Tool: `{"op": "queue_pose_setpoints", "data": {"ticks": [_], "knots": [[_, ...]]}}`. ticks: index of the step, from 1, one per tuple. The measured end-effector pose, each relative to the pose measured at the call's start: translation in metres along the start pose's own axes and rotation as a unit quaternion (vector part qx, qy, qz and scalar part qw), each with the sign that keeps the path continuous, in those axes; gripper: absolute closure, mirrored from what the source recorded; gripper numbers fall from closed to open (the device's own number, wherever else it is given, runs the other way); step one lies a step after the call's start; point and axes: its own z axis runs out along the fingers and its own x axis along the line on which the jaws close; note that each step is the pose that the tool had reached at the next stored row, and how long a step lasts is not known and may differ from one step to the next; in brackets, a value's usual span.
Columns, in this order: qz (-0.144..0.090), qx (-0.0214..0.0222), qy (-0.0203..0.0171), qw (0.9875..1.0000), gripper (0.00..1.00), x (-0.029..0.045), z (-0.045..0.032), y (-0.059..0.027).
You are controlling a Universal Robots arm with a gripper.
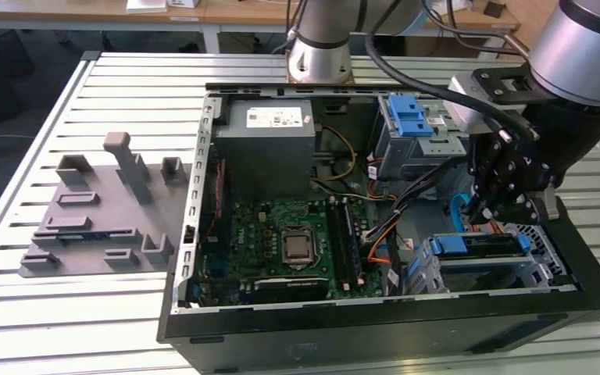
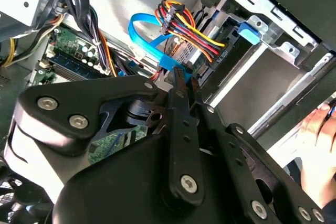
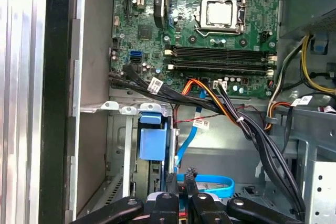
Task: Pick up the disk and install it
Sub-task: 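Insert the second disk wire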
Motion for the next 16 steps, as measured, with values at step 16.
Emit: {"op": "queue_pose_setpoints", "data": {"ticks": [16], "knots": [[-0.001,0.0093,0.0004,1.0,0.83,0.0108,0.0049,0.0026]]}}
